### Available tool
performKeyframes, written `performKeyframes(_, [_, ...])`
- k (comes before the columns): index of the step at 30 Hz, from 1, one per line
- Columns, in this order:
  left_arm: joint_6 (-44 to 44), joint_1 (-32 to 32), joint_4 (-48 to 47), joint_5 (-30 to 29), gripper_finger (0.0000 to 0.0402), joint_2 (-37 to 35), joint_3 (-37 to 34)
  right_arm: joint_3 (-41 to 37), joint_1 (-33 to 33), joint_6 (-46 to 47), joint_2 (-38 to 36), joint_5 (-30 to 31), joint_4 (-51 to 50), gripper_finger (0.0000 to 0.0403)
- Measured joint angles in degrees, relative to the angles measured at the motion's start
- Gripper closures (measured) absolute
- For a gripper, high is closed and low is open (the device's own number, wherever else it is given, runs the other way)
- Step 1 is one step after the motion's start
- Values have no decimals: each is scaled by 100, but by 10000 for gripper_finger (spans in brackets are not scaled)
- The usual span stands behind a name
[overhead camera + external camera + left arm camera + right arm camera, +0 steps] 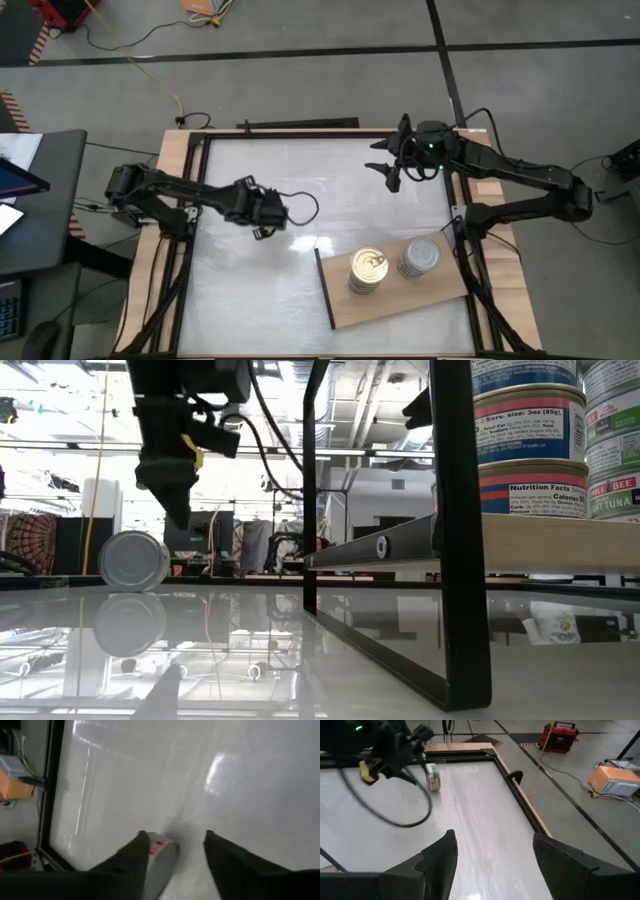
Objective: Stack canned seafood by type on shelf
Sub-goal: Stack the green tuna can on top of the green tuna can on the shelf
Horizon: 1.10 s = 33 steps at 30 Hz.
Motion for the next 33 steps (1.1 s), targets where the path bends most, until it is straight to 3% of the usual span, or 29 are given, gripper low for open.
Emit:
performKeyframes(4, [567, 507, -13, 236, 152, 0, 0, 0, -18, -39, 0, -1, -92, 117])
performKeyframes(7, [997, 902, -51, 797, 118, 0, 0, 0, -18, -49, 0, -3, -159, 117])
performKeyframes(11, [1485, 1345, -298, 1462, 105, 55, 0, 0, -18, -46, 0, -3, -215, 117])
performKeyframes(16, [2092, 1655, -931, 1358, 106, 190, -4, 0, -18, -46, 0, -5, -213, 117])
performKeyframes(25, [2600, 1722, -926, 1471, 147, 199, -726, 0, 155, 6, 0, -16, -213, 117])
performKeyframes(33, [2623, 1705, -1036, 1437, 277, 199, -826, 0, 207, 62, 0, -18, -197, 117])
